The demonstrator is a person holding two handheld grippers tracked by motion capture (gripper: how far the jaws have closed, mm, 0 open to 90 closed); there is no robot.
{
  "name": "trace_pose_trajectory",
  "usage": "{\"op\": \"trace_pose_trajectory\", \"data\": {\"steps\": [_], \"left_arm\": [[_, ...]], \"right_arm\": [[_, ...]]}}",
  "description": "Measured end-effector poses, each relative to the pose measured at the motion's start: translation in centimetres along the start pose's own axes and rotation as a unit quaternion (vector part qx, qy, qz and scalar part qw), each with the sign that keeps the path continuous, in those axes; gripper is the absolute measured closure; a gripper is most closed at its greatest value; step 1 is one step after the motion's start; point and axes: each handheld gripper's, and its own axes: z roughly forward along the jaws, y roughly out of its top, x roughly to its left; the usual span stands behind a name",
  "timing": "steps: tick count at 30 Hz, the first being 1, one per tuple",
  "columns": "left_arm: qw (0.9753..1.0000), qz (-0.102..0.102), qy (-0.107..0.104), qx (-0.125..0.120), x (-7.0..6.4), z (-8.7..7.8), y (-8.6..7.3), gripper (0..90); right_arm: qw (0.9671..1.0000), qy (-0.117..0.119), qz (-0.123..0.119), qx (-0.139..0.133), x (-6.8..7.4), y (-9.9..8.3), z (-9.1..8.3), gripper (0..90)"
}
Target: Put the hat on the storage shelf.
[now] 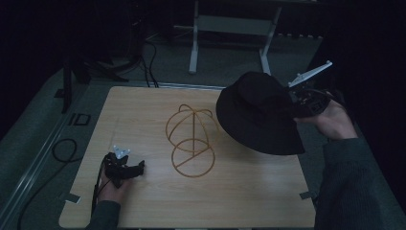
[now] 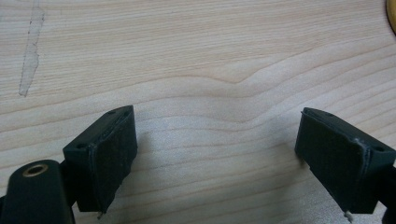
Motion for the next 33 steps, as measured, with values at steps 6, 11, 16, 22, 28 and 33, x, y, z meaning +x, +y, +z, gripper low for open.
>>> {"op": "trace_pose_trajectory", "data": {"steps": [6, 11, 16, 22, 28, 33], "left_arm": [[1.0, 0.0, 0.001, 0.0, 0.0, 0.0, 0.0, 13.3], [1.0, 0.0, 0.001, 0.0, 0.0, 0.0, 0.0, 13.3], [1.0, -0.002, 0.001, -0.002, 0.0, 0.0, 0.0, 13.3], [1.0, -0.001, 0.0, 0.0, 0.0, 0.0, 0.0, 13.2], [1.0, -0.001, 0.0, -0.001, 0.0, 0.0, 0.0, 13.3], [1.0, -0.001, 0.0, -0.001, -0.1, 0.0, 0.0, 13.3]], "right_arm": [[1.0, 0.002, -0.002, -0.007, 0.1, -0.1, -0.4, 87.8], [0.9998, 0.006, -0.003, -0.017, 0.3, 0.0, -1.0, 87.8], [0.9996, 0.012, -0.009, -0.025, 0.5, 0.1, -1.3, 87.8], [0.9989, 0.019, -0.016, -0.041, 0.9, 0.3, -1.9, 87.8], [0.9967, 0.036, -0.015, -0.072, 1.0, 0.3, -2.6, 87.9], [0.9957, 0.04, -0.021, -0.081, 1.3, 0.6, -2.9, 87.8]]}}
